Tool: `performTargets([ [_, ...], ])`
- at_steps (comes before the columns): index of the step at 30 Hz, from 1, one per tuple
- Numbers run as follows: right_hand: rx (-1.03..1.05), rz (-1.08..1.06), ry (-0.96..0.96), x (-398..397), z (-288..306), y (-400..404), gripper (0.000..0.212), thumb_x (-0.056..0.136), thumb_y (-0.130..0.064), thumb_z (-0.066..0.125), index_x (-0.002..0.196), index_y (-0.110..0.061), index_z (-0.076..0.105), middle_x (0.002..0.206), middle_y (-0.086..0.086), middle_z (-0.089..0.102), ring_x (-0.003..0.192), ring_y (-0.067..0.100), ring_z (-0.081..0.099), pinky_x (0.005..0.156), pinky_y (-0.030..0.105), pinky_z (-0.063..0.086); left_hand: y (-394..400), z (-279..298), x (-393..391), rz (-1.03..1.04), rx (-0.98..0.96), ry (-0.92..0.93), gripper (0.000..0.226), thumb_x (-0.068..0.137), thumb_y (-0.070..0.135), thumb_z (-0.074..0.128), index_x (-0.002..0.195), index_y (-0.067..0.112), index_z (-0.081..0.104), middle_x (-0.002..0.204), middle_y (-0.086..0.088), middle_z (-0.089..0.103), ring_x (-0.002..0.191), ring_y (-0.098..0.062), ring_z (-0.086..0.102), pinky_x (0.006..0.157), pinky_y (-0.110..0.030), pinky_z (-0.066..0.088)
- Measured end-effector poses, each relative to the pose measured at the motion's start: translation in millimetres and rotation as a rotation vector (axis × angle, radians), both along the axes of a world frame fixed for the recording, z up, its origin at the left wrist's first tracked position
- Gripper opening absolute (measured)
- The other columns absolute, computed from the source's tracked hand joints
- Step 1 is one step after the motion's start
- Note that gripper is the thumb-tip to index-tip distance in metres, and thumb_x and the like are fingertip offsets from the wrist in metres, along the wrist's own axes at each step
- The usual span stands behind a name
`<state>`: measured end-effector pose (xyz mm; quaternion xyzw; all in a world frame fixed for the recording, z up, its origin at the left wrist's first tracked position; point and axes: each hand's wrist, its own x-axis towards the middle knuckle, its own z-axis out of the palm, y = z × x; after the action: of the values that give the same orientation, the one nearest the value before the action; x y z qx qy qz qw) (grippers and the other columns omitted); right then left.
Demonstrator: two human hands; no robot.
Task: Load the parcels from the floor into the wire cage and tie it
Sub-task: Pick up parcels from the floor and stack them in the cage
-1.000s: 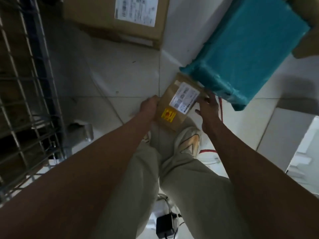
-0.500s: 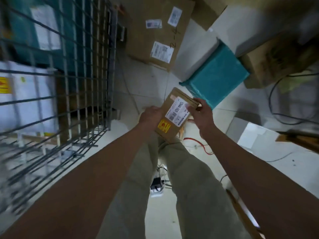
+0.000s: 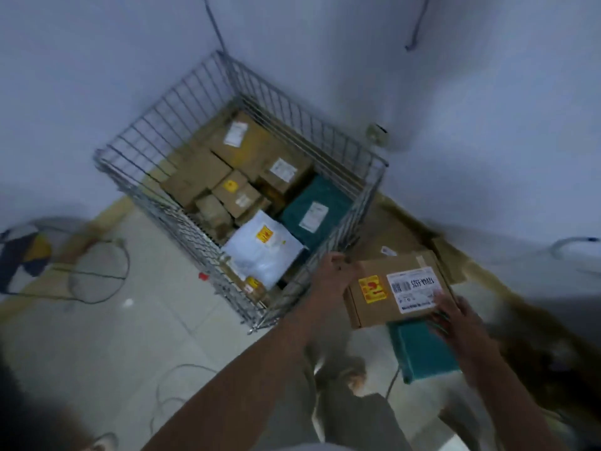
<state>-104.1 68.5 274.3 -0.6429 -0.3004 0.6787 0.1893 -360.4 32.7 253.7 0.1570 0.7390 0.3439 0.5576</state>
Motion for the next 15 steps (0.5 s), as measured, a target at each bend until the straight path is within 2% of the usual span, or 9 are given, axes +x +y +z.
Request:
performTargets([
  [2,0.058,0.104,0.026,-45.7,19.0,6.1,0.05,0.073,-0.043,0.083,0.112,-0.019,0.064,0.11,0.013,0.075,0.087,0.022,0.075,0.07,0.033,0.06,-10.5,17.0,-50.3,0.088,0.042,0.012,0.044,0.087,0.039,0.081,0.119,0.016,0.061,0.119,-0.01,0.066,0.103,-0.024,0.067,0.087,-0.038,0.058],
  [4,0.108,0.225,0.022,-91.5,24.1,10.3,0.032,0.091,-0.027,0.071,0.119,-0.013,0.063,0.111,0.017,0.074,0.089,0.026,0.074,0.078,0.04,0.06,-27.0,21.0,-94.7,0.173,0.039,0.019,0.031,0.089,0.042,0.078,0.109,0.021,0.064,0.114,-0.011,0.069,0.099,-0.024,0.069,0.086,-0.04,0.06],
  [5,0.136,0.269,0.0,-114.9,23.5,13.3,0.03,0.095,-0.023,0.068,0.121,-0.01,0.062,0.11,0.017,0.074,0.092,0.03,0.073,0.083,0.045,0.059,-35.1,21.3,-114.0,0.225,0.025,0.015,0.026,0.091,0.041,0.075,0.105,0.021,0.066,0.112,-0.012,0.069,0.097,-0.024,0.069,0.085,-0.041,0.06],
  [7,0.183,0.368,-0.066,-160.4,19.1,18.8,0.034,0.096,-0.026,0.068,0.123,-0.007,0.063,0.109,0.016,0.075,0.097,0.034,0.072,0.088,0.049,0.058,-47.1,13.3,-147.3,0.341,0.003,-0.011,0.02,0.096,0.037,0.07,0.104,0.019,0.067,0.109,-0.013,0.069,0.096,-0.025,0.068,0.087,-0.043,0.059],
  [9,0.234,0.496,-0.157,-203.2,10.1,24.4,0.041,0.094,-0.041,0.068,0.123,-0.012,0.062,0.102,0.009,0.076,0.092,0.031,0.074,0.082,0.047,0.062,-55.5,7.8,-176.3,0.43,-0.073,-0.028,0.017,0.1,0.035,0.064,0.097,0.018,0.065,0.098,-0.011,0.067,0.087,-0.024,0.064,0.088,-0.042,0.056],
  [11,0.278,0.707,-0.249,-244.7,-9.8,32.9,0.054,0.086,-0.062,0.064,0.118,-0.019,0.062,0.098,0.003,0.074,0.086,0.025,0.073,0.078,0.048,0.062,-65.1,-2.1,-204.2,0.49,-0.127,-0.007,0.021,0.101,0.035,0.06,0.088,0.019,0.064,0.088,-0.01,0.065,0.077,-0.022,0.061,0.079,-0.037,0.05],
  [12,0.301,0.818,-0.281,-266.7,-20.8,38.0,0.055,0.086,-0.064,0.062,0.116,-0.019,0.061,0.099,0.003,0.073,0.088,0.025,0.072,0.081,0.049,0.061,-68.7,-9.0,-218.4,0.504,-0.141,0.0,0.023,0.1,0.035,0.059,0.087,0.017,0.064,0.087,-0.01,0.065,0.076,-0.024,0.061,0.075,-0.034,0.047],
  [14,0.318,1.0,-0.311,-309.9,-48.8,49.7,0.046,0.093,-0.056,0.06,0.113,-0.015,0.059,0.104,0.006,0.069,0.096,0.028,0.068,0.088,0.05,0.058,-77.0,-34.0,-242.2,0.563,-0.164,0.016,0.032,0.09,0.043,0.062,0.091,0.011,0.066,0.089,-0.01,0.068,0.083,-0.026,0.066,0.074,-0.034,0.048],
  [15,0.309,1.062,-0.311,-329.3,-65.3,55.1,0.041,0.096,-0.052,0.059,0.111,-0.014,0.058,0.104,0.008,0.068,0.097,0.029,0.067,0.089,0.05,0.057,-80.9,-61.4,-255.7,0.599,-0.181,0.024,0.049,0.08,0.053,0.062,0.099,0.008,0.065,0.097,-0.01,0.07,0.091,-0.028,0.068,0.078,-0.037,0.053],
])
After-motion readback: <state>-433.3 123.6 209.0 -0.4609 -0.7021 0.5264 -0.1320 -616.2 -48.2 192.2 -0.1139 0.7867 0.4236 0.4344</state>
